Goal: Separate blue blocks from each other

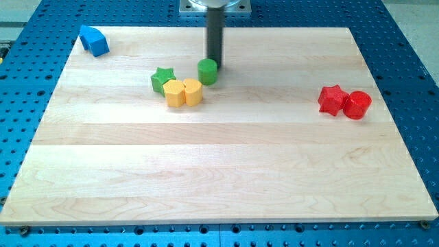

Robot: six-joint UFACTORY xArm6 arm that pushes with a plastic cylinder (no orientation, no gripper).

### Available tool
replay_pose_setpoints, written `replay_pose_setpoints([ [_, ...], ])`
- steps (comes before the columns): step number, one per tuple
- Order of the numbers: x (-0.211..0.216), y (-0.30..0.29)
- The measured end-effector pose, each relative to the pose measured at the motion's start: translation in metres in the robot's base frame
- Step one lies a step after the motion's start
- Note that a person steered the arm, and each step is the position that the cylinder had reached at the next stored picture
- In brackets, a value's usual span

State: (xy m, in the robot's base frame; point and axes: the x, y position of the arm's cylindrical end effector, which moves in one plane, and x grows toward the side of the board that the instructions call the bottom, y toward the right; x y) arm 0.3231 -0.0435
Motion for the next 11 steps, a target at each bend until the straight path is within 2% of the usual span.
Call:
replay_pose_setpoints([
  [2, -0.04, -0.057],
  [3, -0.034, -0.123],
  [4, -0.015, -0.13],
  [6, 0.011, -0.237],
  [7, -0.035, -0.261],
  [8, -0.087, -0.259],
  [9, -0.081, -0.211],
  [10, -0.047, -0.118],
  [11, -0.037, -0.08],
])
